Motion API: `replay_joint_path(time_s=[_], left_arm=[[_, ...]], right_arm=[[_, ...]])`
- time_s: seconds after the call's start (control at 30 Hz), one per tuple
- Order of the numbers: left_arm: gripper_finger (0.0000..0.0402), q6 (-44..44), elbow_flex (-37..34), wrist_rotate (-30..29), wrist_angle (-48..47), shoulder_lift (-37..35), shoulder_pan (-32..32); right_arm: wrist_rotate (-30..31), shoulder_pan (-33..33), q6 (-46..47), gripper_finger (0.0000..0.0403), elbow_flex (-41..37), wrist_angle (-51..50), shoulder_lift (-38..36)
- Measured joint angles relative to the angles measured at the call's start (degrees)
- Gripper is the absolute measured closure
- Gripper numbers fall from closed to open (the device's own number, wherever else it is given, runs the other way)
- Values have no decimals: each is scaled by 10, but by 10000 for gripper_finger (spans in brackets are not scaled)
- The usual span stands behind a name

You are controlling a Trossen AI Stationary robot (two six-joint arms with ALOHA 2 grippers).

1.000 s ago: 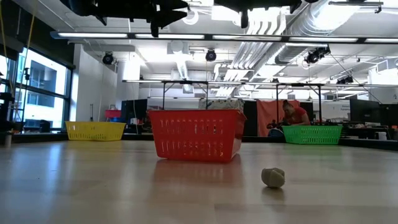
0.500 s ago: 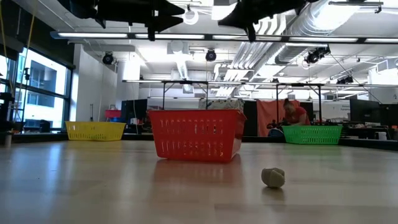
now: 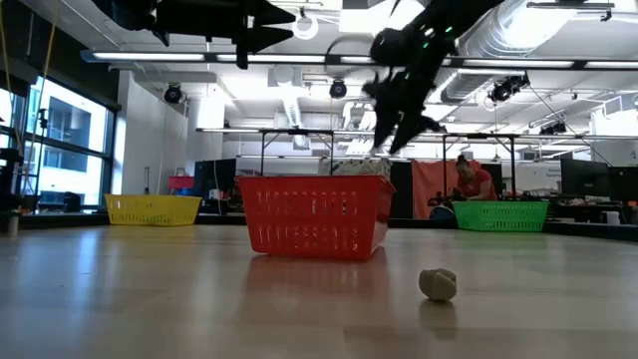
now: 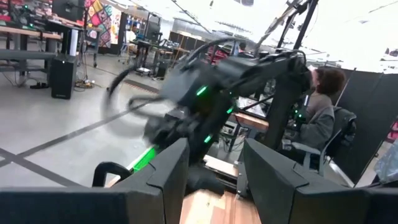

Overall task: Sort Halloween decoration
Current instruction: Put the white skull toy into the green bin

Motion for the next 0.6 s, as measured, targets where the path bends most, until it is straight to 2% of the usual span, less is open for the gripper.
replay_joint_path(time_s=[0.17,0.27,0.47,0.6], left_arm=[[257,-2,0,0,0,0,-1],[257,-16,0,3,0,0,-2],[257,-21,0,21,0,0,-2],[257,-31,0,21,0,0,-2]], right_arm=[[9,-12,21,180,79,-64,115],[9,-21,-3,180,121,-89,169],[11,-29,-13,179,170,-110,239],[12,-29,-2,179,175,-111,260]])
